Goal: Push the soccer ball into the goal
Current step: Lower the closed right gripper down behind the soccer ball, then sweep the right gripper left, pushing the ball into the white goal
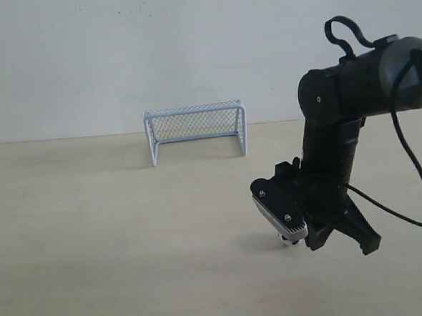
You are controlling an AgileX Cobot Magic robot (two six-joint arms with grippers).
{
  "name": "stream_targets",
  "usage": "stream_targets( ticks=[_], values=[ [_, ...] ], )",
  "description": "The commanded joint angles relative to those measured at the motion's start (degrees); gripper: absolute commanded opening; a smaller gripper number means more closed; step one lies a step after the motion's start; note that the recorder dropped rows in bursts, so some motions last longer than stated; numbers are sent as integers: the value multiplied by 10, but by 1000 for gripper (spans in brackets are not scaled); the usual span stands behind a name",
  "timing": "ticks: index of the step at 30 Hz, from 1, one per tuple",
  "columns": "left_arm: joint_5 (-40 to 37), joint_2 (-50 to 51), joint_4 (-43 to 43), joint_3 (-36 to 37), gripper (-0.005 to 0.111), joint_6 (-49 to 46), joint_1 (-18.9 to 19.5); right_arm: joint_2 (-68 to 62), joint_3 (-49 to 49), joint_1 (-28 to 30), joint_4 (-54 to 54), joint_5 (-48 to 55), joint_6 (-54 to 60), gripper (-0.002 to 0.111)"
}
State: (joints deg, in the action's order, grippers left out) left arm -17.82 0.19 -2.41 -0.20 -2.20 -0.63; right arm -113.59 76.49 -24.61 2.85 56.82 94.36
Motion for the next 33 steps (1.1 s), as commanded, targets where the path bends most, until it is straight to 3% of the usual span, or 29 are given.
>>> stream_targets(
  ticks=[1, 22, 24, 28, 30, 33],
  values=[
    [2, -2, 1, 2, 4, -4, 2, -17, 3, 1, -6, 2, 5, 0],
    [2, -2, 1, 2, 4, -4, 2, -32, 3, 1, -5, -25, 5, 0],
    [2, -2, 1, 2, 4, -4, 2, -32, 3, 1, -8, -148, -6, 0],
    [2, -2, 1, 2, 4, -4, 2, -5, 3, 1, 37, -496, -350, 0],
    [2, -2, 1, 2, 4, -4, 2, 26, 3, 1, 23, -574, -379, 0],
    [2, -2, 1, 2, 4, -4, 2, 69, 3, 1, 8, -603, -362, 0]
  ],
)
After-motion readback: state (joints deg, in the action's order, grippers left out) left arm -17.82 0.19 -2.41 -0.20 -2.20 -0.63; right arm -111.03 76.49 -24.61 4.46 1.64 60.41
